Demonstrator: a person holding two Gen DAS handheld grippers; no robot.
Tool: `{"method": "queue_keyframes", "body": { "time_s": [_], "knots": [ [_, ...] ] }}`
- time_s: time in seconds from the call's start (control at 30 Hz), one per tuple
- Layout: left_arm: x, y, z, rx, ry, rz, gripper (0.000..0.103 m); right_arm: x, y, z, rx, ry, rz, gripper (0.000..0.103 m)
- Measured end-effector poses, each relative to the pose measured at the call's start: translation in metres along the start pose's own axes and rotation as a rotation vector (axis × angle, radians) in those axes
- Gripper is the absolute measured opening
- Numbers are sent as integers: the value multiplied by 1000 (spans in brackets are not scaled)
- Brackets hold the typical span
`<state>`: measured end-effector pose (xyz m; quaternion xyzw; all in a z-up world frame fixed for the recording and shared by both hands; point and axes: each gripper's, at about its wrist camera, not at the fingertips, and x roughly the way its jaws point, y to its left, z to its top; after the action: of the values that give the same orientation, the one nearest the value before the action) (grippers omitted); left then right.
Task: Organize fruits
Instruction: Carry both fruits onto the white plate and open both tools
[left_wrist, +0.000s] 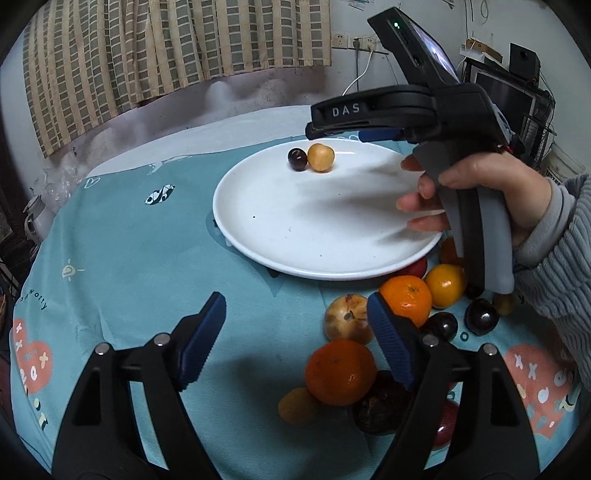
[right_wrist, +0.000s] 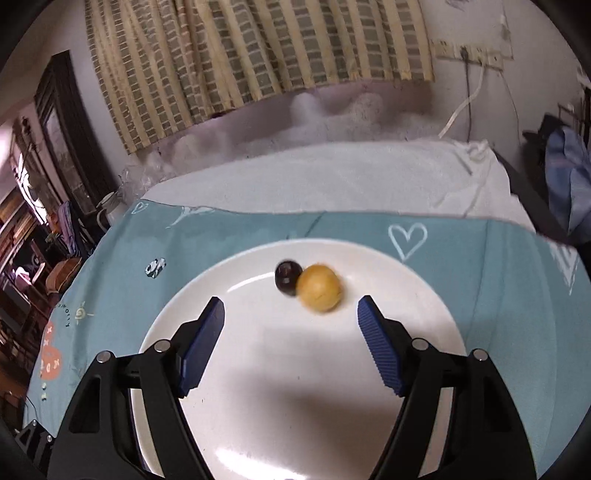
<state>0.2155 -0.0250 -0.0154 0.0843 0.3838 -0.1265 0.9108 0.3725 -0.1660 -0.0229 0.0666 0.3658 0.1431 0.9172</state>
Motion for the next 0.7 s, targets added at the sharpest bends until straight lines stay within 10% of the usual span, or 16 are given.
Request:
{"method": "queue_keyframes", "body": {
  "time_s": [0.2,0.5,0.7],
  "knots": [
    [-9,-6,-4,8,-19,-9,86,5,28,-24,-187,91,-95,75],
    [0,-6,-10,13,11,-1,86,34,20,-10,-102,114,-45,75],
    [-11,6,-20,-32,3,8,88,-32,15,-22,-125,56,-15,75]
  ]
}}
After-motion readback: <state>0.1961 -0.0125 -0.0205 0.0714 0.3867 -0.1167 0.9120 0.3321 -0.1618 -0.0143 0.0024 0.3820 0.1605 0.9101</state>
